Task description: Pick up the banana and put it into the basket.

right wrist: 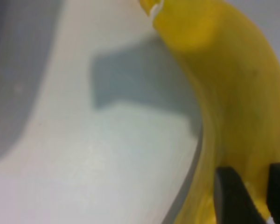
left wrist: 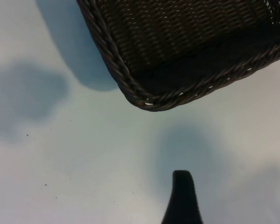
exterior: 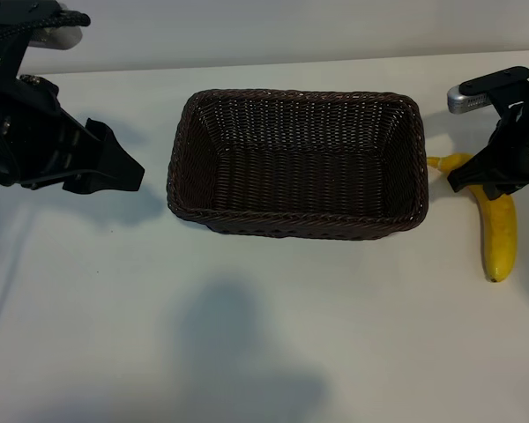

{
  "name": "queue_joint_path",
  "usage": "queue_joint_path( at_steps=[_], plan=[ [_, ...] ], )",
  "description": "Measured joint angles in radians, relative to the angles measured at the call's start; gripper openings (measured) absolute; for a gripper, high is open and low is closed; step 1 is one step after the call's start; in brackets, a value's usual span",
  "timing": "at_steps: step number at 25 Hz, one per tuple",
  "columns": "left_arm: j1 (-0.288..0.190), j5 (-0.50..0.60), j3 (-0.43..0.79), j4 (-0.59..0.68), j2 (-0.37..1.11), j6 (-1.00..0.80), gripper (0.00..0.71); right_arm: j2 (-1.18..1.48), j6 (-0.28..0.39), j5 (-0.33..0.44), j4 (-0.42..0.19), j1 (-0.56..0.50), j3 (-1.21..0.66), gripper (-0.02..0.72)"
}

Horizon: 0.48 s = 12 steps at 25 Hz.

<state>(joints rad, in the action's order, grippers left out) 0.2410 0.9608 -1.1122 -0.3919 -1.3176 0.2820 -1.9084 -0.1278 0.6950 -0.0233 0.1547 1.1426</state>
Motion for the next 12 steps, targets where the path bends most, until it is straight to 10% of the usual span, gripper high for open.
queue_joint_path(
  at_steps=[7, 12],
  plan=[
    [0.000, 0.000, 0.000, 0.000, 0.000, 0.000, 0.575, -0.004, 0.000, 0.001, 0.030, 0.000, -0.001, 0.618],
    [0.000, 0.000, 0.000, 0.000, 0.000, 0.000, 0.575, -0.013, 0.000, 0.000, 0.046, 0.000, -0.008, 0.680]
  ],
)
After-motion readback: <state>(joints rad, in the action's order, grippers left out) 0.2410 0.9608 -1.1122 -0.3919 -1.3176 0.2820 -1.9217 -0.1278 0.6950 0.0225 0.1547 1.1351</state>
